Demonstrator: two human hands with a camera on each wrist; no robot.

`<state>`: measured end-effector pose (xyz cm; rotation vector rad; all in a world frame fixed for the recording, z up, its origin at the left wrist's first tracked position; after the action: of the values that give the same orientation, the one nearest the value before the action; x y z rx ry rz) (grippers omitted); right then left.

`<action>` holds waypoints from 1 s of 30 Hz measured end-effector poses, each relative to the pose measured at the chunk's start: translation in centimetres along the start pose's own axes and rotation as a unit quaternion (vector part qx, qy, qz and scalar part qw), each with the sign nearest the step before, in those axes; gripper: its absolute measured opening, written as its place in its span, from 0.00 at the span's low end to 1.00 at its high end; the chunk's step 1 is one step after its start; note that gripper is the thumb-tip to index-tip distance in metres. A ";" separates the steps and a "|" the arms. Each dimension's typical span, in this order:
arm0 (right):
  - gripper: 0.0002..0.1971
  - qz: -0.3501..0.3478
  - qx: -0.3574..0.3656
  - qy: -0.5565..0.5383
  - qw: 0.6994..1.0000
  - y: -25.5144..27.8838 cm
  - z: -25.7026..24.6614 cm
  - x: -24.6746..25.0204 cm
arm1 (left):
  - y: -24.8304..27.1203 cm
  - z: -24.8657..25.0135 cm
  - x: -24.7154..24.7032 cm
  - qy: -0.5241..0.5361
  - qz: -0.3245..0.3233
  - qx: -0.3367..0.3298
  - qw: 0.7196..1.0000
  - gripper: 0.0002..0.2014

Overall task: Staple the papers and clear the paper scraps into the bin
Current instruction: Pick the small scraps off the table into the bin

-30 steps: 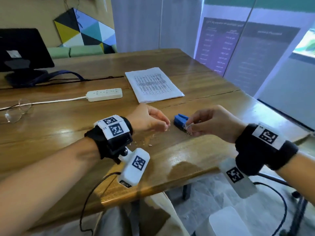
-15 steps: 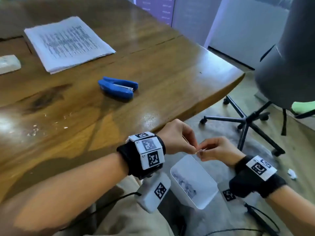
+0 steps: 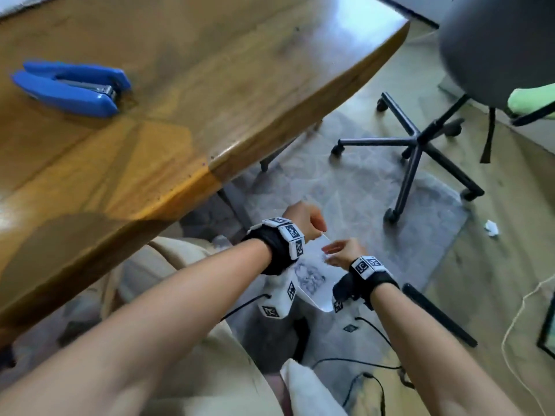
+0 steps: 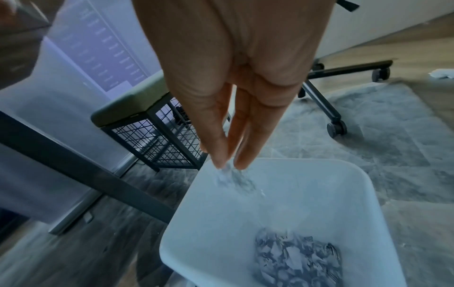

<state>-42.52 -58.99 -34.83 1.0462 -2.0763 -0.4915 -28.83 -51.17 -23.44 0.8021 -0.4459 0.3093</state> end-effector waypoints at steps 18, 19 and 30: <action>0.08 0.041 -0.015 0.010 0.999 0.2 2.0 -0.5 | -2.0 -2.7 -1.8 -0.048 -0.021 0.083 0.995 0.08; 0.11 0.030 -0.012 0.032 0.999 0.2 2.0 -0.4 | -2.0 -2.7 -1.6 -0.055 -0.023 0.086 0.995 0.08; 0.08 -0.010 0.060 0.148 0.987 2.3 -3.4 1.6 | 0.1 -1.7 1.3 -0.136 -0.003 0.062 0.989 0.13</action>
<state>-41.74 -58.87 -30.47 1.1358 -1.8509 -0.2063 -27.27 -49.73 -23.79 0.9712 -0.6859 0.2238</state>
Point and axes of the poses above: each hand's wrist, its own y-axis away from the middle knuckle, its own x-axis out of the back of the hand, z = x × y, the point moved 2 cm from there along -y, towards the middle knuckle, and after that the axes turned 12 degrees about x, right-handed, at the moved point
